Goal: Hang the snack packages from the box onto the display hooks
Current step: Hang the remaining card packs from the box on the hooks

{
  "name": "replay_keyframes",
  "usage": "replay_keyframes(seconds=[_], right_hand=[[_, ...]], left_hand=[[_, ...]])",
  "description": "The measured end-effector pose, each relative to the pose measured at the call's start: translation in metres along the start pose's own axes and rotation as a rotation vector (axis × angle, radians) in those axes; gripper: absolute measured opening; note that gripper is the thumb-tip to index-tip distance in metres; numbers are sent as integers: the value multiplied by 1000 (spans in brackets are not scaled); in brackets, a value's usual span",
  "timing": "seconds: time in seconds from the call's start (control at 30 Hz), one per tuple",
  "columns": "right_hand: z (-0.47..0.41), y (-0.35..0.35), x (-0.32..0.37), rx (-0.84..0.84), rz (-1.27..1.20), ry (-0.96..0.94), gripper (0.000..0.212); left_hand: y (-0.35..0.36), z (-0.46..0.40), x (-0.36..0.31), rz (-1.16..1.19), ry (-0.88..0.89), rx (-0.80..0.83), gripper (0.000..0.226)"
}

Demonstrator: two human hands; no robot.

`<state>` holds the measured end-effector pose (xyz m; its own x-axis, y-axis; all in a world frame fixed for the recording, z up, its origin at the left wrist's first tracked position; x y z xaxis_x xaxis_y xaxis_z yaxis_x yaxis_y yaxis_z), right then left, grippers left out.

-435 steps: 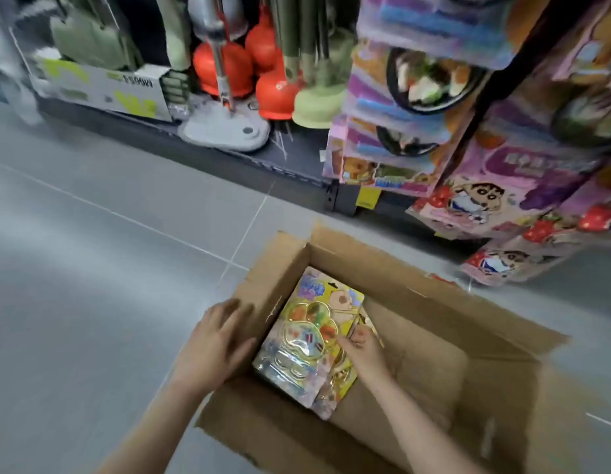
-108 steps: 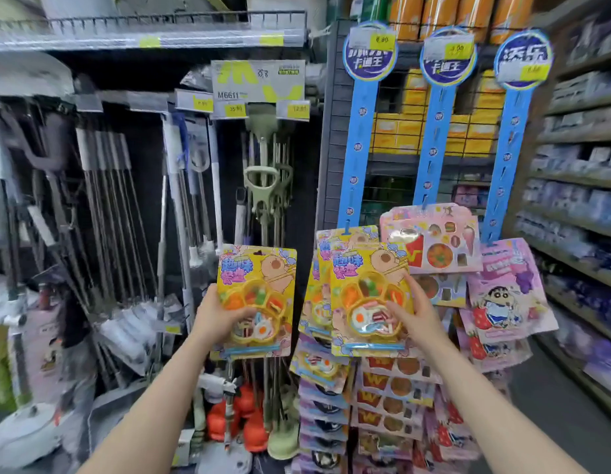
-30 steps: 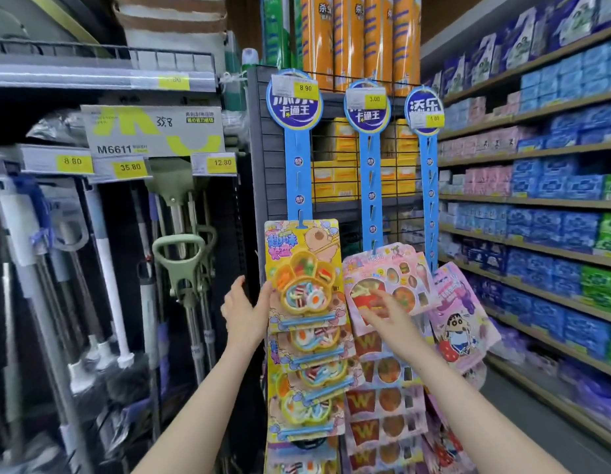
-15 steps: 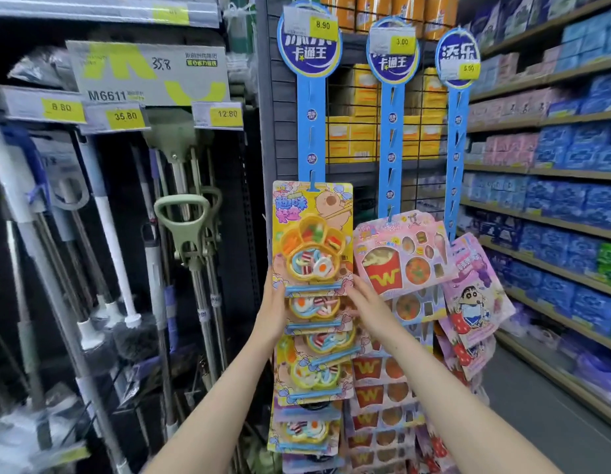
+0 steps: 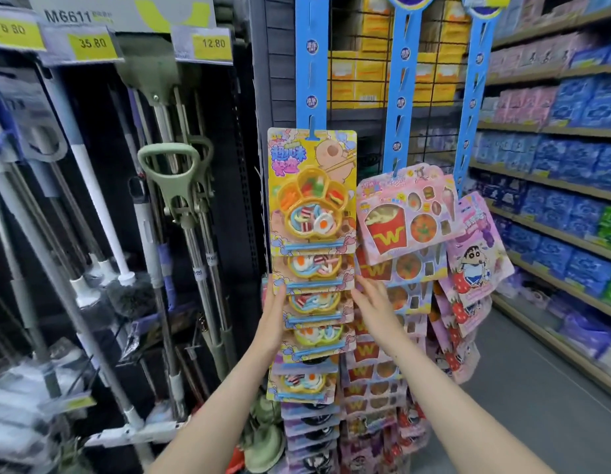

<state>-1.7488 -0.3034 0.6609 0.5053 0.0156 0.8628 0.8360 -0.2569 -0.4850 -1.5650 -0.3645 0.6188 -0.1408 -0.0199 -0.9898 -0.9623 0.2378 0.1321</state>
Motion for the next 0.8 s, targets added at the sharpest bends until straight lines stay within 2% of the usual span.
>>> replay_keyframes(seconds=[0.13,0.2,0.27,0.3,0.37,0.43,0.47,0.57,0.67,0.8], right_hand=[[5,-6,-17,-14,-18,-14,42],[10,-10,-34,-74,1,-11,38],[13,-1,-61,-84,52,58,36],[15,10,-76,-44,66,112,40],[19,39,-98,77,40,224,52],[21,64,-104,174,-13,285,59],[21,74,-105,203,-33,305,60],[21,87,-103,207,-33,300,58],[23,89,-108,218,-24,280,56],[30,82,-126,197,-53,295,52]], left_hand=[[-9,4,2,-48,72,-27,67],[-31,6,15,-97,62,-139,81],[-48,4,44,-134,-29,-182,97],[-51,0,62,-127,-90,-167,101],[-42,1,88,-102,-181,-110,91],[-26,8,97,-60,-197,-63,77],[-19,14,99,-42,-201,-53,80],[-12,20,103,12,-183,-56,100],[-16,23,117,27,-212,-62,92],[-27,34,134,-62,-199,14,93]])
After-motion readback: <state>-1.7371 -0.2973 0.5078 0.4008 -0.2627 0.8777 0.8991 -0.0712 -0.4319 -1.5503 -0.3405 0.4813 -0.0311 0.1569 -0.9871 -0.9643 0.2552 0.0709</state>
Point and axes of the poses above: each hand's wrist, its own z-axis away from the middle knuckle, its own y-axis out of the palm, x = y × z, the point moved 9 cm from there along -z, towards the middle knuckle, and after that the axes turned 8 degrees about z, right-handed, at the moved point
